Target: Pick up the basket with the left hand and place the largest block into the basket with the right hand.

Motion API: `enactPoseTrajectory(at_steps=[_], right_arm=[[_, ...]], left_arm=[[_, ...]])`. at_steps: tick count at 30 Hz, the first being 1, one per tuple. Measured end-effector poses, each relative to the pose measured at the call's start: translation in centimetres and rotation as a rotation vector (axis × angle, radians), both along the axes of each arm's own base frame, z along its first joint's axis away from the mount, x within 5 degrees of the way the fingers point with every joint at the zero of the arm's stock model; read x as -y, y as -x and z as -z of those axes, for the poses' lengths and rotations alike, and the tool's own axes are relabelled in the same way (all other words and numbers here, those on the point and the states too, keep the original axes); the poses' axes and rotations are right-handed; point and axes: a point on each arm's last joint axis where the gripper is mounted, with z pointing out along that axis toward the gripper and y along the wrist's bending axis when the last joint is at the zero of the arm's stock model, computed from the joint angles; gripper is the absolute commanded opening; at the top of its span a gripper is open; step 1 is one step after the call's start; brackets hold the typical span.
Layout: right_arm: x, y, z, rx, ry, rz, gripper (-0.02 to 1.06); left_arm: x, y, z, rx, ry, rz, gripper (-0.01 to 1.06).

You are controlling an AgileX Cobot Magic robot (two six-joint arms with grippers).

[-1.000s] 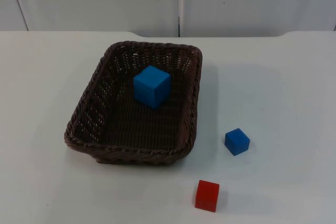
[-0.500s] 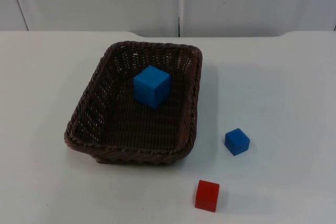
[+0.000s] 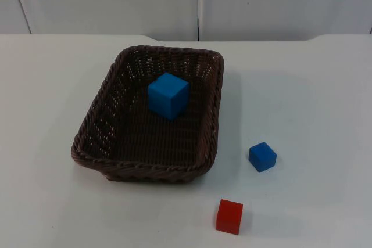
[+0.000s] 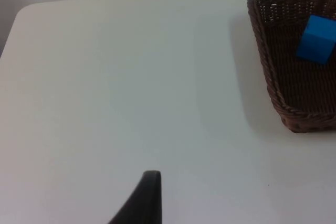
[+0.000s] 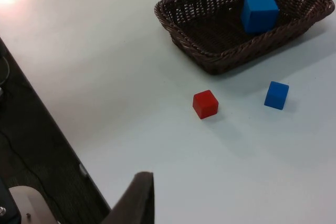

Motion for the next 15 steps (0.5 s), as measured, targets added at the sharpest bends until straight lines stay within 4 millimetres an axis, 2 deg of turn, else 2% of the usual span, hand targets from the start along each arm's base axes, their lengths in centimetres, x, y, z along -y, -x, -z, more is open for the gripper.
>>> enactPoseTrajectory(at_steps=[15], right_arm=[[0.0,0.0,0.0,0.0,0.0,0.0,1.05]], left_arm=[[0.0,0.0,0.0,0.0,0.0,0.0,1.05]])
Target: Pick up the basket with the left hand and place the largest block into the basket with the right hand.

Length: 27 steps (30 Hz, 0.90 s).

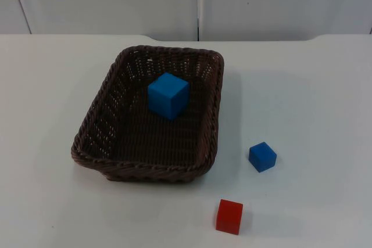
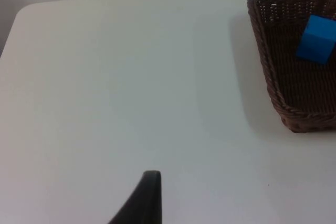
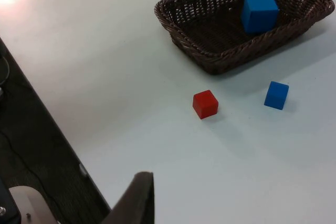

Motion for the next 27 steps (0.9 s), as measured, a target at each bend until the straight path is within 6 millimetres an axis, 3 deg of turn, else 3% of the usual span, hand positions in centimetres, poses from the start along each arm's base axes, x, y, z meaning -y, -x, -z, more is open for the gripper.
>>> enactPoseTrajectory(at_steps=[27], right_arm=[[0.0,0.0,0.0,0.0,0.0,0.0,1.05]], left_arm=[[0.03,0.03,0.0,0.0,-0.003,-0.138,1.05]])
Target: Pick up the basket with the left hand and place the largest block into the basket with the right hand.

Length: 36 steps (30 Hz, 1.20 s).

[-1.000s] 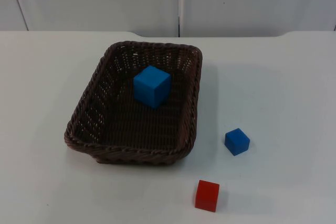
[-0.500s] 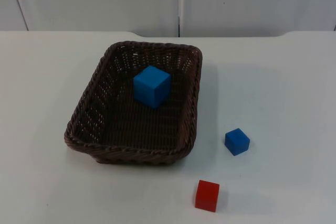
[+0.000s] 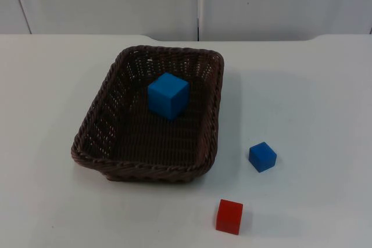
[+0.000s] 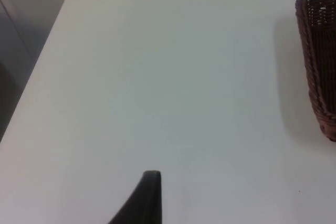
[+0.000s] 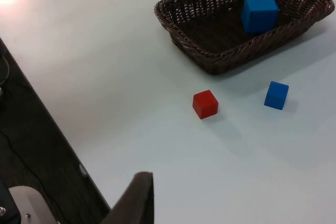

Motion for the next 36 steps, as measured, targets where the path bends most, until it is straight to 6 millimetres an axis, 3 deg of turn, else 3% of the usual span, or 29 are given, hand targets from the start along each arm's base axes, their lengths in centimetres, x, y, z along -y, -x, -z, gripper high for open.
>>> enactPoseTrajectory(at_steps=[36], right_arm=[[-0.24,0.24,0.0,0.0,0.001,0.442,1.05]], left_arm=[[0.0,0.0,0.0,0.0,0.0,0.0,1.05]])
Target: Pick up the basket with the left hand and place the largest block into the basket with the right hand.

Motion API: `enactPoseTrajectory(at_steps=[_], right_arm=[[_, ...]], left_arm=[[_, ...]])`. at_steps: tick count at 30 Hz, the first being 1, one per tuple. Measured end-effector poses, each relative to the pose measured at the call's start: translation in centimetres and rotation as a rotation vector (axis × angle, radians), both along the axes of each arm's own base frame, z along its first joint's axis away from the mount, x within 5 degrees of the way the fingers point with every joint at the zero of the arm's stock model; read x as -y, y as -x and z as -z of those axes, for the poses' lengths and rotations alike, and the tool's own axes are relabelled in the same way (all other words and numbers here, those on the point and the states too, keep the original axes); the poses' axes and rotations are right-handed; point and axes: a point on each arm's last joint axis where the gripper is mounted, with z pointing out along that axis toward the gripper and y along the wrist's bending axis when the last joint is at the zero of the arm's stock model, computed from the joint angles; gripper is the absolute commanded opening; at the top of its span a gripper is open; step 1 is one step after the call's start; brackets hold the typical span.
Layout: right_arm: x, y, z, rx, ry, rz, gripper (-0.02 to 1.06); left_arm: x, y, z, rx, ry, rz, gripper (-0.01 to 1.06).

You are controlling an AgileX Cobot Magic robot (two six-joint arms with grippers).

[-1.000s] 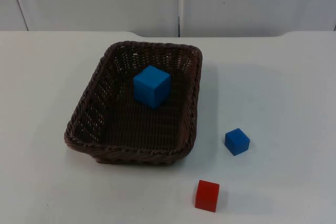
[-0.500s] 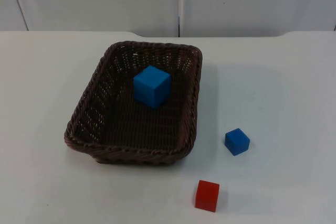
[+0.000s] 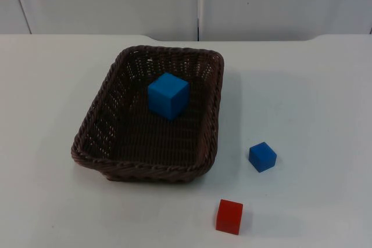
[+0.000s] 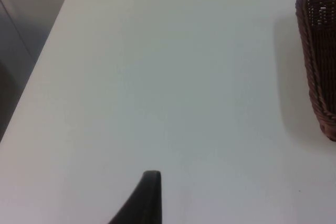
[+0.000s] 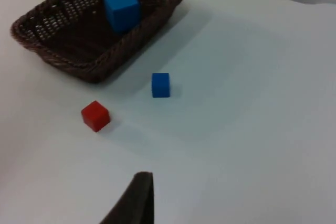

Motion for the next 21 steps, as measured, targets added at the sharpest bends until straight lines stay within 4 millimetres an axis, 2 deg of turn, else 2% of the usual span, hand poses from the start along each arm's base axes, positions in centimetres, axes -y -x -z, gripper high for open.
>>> enactPoseTrajectory(at_steps=[21], right_arm=[[-0.22,0.09,-0.01,0.002,-0.001,0.309,1.05]], left_arm=[[0.0,0.0,0.0,0.0,0.0,0.0,1.05]])
